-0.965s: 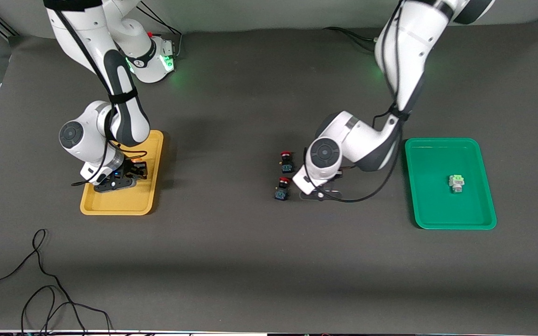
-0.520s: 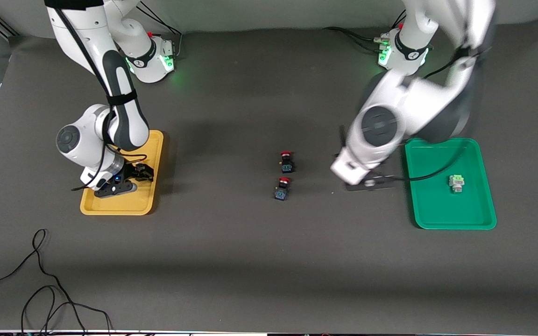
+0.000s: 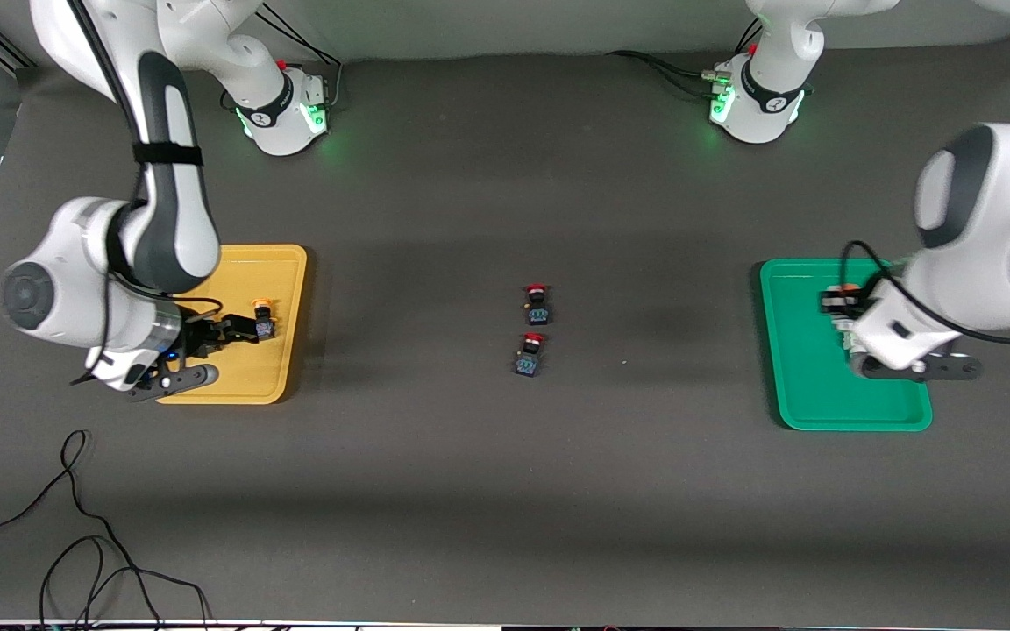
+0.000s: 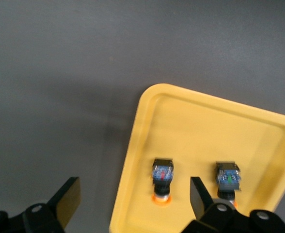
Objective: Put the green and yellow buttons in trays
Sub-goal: 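Lower the orange button into the green tray while the right gripper retracts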
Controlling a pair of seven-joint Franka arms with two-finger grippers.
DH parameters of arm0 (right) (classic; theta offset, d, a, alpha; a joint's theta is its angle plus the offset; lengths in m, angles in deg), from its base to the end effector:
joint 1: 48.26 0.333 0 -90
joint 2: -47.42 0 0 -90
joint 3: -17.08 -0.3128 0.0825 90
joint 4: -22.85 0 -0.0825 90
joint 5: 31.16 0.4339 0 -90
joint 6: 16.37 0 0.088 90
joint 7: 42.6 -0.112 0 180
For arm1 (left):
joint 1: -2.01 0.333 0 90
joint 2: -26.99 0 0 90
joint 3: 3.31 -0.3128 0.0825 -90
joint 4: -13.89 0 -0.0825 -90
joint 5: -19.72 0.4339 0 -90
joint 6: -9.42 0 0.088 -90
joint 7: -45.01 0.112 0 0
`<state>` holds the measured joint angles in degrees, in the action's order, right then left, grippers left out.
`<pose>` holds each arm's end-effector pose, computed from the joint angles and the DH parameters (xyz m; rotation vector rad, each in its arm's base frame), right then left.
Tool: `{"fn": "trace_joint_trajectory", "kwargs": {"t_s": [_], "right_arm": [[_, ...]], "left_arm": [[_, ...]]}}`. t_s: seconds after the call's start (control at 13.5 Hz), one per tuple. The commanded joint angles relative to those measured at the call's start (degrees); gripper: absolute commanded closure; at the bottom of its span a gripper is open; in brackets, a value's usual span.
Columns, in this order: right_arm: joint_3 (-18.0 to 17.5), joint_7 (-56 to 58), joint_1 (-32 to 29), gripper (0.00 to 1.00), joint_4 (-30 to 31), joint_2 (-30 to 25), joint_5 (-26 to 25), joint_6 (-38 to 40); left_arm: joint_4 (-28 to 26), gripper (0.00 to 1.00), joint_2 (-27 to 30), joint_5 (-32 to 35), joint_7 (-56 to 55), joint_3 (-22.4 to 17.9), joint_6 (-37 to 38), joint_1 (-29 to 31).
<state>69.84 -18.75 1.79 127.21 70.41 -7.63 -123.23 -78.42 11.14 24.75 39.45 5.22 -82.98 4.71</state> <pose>0.6443 0.0340 0.3459 -3.0136 -0.3329 0.2406 0.6552 -0.0499 0.4247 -3.0422 0.0310 0.4069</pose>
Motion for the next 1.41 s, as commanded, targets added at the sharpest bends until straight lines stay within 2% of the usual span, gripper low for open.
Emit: {"fn": "trace_joint_trajectory", "kwargs": {"t_s": [0.0, 0.07, 0.22, 0.37, 0.52, 0.67, 0.82, 1.04, 1.26, 1.34], "right_arm": [[2.4, -1.8, 0.9, 0.0, -6.9, -0.4, -3.4, 9.5], [2.9, -4.6, 1.9, 0.0, -7.8, -1.7, -5.1, 11.0], [2.7, -12.2, 5.4, 0.0, -7.6, -7.0, -12.2, 11.2], [0.9, -17.8, 6.1, 0.0, -7.4, -12.2, -16.7, 11.3], [-6.5, -21.0, 0.9, 0.0, -7.1, -16.4, -21.0, 11.5], [-16.8, -22.1, -9.5, 0.0, -7.1, -19.5, -23.6, 13.3], [-27.6, -22.1, -22.0, 0.0, -6.9, -21.2, -24.0, 13.5], [-41.2, -22.1, -39.0, 0.0, -6.3, -23.2, -24.0, 14.0], [-50.4, -21.8, -51.4, 0.0, -6.4, -24.1, -23.9, 14.2], [-52.6, -21.7, -54.2, 0.0, -6.4, -24.6, -23.8, 14.2]], "left_arm": [[-12.0, 1.0, 3.3, 0.1, 1.5, 0.7, -11.5, 1.1], [-16.5, 1.0, 3.9, 0.1, 1.8, 0.7, -17.0, 1.6], [-24.6, 1.0, 3.9, 0.1, 1.8, 0.6, -27.7, 3.2], [-32.2, 1.0, 3.8, 0.9, 2.6, 0.6, -38.4, 3.5], [-37.7, 1.0, 3.1, 1.1, 2.8, 0.5, -47.3, 5.2], [-40.6, 1.0, 1.6, 1.1, 3.1, 0.5, -52.6, 5.7], [-42.6, 1.0, 0.0, 1.2, 4.0, 0.4, -57.7, 6.7], [-43.5, 1.0, -1.8, 1.2, 4.5, 0.4, -60.1, 8.2], [-43.7, 1.0, -2.0, 1.2, 4.5, 0.3, -60.2, 8.5], [-43.7, 0.42, -2.2, 1.2, 4.6, 0.3, -60.2, 8.5]]}}
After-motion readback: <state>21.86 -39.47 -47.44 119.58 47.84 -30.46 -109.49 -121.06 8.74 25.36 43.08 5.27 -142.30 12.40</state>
